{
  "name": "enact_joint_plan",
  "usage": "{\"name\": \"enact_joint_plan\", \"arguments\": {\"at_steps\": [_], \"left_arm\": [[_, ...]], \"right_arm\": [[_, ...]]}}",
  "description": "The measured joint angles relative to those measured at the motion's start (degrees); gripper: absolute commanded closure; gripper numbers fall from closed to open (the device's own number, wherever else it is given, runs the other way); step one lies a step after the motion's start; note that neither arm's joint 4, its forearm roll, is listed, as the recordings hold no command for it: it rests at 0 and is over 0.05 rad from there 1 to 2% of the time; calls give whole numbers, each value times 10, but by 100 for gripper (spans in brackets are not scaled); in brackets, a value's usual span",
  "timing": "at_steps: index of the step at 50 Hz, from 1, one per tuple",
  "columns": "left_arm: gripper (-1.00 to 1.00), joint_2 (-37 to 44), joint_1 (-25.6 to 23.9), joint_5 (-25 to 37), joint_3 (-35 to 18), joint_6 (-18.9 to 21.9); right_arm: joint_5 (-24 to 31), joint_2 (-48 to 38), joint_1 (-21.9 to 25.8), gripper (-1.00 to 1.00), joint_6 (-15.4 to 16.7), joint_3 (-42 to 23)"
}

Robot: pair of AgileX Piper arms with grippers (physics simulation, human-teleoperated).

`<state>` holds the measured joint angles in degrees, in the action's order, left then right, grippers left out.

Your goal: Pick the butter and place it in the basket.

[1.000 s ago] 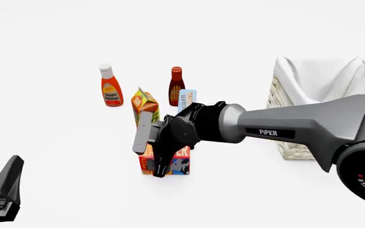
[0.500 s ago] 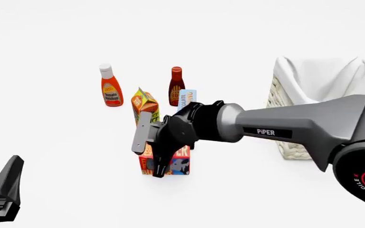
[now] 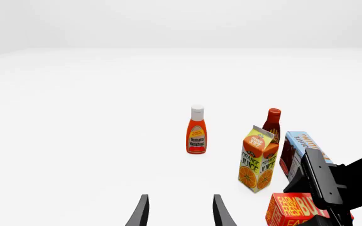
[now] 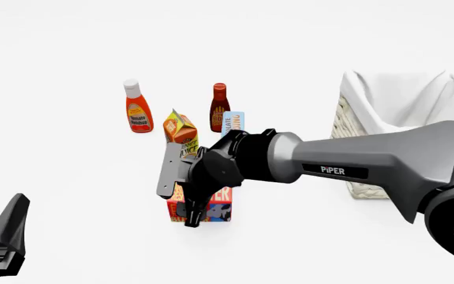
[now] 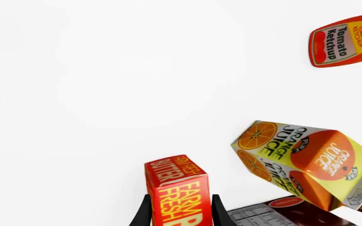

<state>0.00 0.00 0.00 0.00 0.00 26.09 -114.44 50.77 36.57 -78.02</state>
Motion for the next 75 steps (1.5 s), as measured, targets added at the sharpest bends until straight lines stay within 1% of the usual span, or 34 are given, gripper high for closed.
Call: {"name": "enact_joint_plan", "arguments": {"at_steps": [11, 29, 58, 75], "left_arm": [[-100, 0, 0, 0, 0, 0], [-100, 0, 0, 0, 0, 0], [-100, 0, 0, 0, 0, 0], [-100, 0, 0, 0, 0, 0]], "right_arm": [[-2, 13, 17, 100, 0, 3], [-5, 41, 23, 100, 3, 16], [-16, 106, 11, 100, 8, 55], [-21, 153, -1, 100, 2, 79]]}}
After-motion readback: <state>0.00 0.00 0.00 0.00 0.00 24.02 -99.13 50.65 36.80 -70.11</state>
